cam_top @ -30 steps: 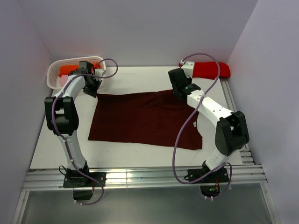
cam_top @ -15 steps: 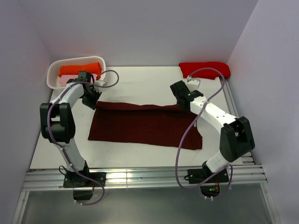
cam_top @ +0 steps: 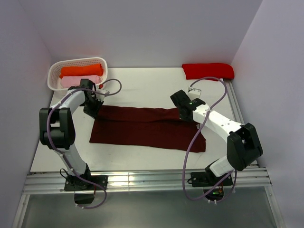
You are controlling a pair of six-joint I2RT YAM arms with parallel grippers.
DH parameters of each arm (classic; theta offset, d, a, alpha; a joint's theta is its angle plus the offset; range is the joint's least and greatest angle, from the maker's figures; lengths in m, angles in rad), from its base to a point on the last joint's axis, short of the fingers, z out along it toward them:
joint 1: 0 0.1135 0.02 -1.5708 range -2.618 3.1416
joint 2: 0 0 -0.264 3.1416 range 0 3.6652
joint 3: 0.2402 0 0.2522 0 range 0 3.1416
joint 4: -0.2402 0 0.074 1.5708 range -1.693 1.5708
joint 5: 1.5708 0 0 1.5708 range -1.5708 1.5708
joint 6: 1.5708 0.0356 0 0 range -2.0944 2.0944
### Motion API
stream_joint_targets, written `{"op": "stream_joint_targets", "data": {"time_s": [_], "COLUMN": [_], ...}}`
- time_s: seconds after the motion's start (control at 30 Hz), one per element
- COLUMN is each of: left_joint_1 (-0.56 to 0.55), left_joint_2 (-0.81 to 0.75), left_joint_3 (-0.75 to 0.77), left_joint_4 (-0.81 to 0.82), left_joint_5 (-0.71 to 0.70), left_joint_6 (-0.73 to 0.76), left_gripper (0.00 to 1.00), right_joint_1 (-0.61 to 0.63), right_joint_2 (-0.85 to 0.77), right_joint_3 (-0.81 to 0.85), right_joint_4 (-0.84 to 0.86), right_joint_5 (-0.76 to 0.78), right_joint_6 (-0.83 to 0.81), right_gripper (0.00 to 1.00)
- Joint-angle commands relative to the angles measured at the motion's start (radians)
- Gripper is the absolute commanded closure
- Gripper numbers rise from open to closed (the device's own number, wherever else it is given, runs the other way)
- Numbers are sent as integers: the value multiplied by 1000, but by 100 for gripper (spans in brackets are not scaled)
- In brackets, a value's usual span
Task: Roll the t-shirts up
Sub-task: Fold the tshirt
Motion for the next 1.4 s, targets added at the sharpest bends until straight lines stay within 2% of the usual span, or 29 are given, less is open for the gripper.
{"op": "stream_joint_targets", "data": {"time_s": [0.0,0.5,0.97,1.37], "left_joint_1": [-3,12,20,46], "left_joint_2": [-50,-60,-47,-51], "left_joint_3": [-16,-57,-30,-53], "left_joint_4": [4,25,21,22], "left_joint_5": [19,-4,5,13], "left_joint_6": [20,18,12,20], "left_gripper": [100,100,100,100], "right_joint_1": [15,23,0,-8], "right_joint_2": [-7,-22,-22,-33], "right_joint_3": [-27,-92,-75,-133], "right_joint_4": [-9,-26,-57,-36], "right_joint_5": [7,24,43,9], "right_joint_6": [46,88,92,98], "right_gripper": [100,100,100,100]}}
